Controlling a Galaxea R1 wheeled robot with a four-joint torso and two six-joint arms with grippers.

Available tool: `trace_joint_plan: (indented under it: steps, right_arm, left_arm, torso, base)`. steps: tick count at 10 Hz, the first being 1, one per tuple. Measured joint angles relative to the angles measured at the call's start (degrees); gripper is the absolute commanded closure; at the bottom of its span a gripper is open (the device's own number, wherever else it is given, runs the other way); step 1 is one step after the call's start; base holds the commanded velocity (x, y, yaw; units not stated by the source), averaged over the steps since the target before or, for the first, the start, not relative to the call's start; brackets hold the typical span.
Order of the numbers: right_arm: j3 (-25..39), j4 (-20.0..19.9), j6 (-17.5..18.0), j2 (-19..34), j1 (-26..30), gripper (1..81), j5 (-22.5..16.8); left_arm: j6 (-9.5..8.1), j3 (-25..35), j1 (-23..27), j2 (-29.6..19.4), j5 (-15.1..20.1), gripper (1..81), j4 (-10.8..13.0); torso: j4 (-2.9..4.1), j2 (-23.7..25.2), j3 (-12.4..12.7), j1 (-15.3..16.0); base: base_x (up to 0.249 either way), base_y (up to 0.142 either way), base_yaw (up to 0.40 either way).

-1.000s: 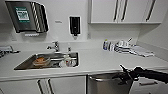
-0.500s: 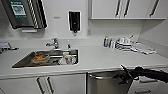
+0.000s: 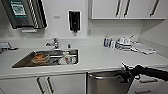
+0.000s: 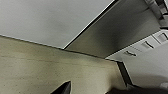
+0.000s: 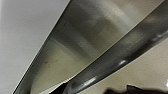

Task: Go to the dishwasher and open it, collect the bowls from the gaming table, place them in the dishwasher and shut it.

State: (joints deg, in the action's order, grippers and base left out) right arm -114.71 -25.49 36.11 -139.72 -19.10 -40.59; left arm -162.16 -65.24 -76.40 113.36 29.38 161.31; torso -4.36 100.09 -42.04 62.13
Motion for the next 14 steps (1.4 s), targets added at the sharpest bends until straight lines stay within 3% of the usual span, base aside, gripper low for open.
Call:
trace_joint_plan:
  steps: [1, 3, 8, 14]
  right_arm:
    - [-0.17, 2.36, 2.56, -0.41, 0.26, 1.0, 0.05]
    - [-0.33, 3.83, 3.63, -1.11, -0.38, 1.0, 0.5]
    - [-2.84, 4.28, 4.21, -1.4, -3.13, 1.0, 5.71]
    - [-4.8, 6.06, 4.49, -2.32, -4.22, 1.0, 7.33]
  left_arm:
    - [0.0, -0.07, -0.01, 0.0, -0.02, 1.0, 0.0]
    - [-0.02, -0.11, -0.01, 0.0, -0.02, 1.0, 0.0]
    - [-0.02, -0.52, -0.01, 0.8, -0.06, 1.0, 0.0]
    - [0.0, -1.54, -0.01, 1.24, 0.02, 1.0, 0.0]
  torso:
    - [0.0, 0.0, 0.0, 0.0]
    - [0.0, 0.0, 0.0, 0.0]
    - [0.0, 0.0, 0.0, 0.0]
    - [0.0, 0.0, 0.0, 0.0]
  base:
    - [0.0, 0.0, 0.0]
    - [0.0, 0.0, 0.0]
    - [0.0, 0.0, 0.0]
    - [0.0, 0.0, 0.0]
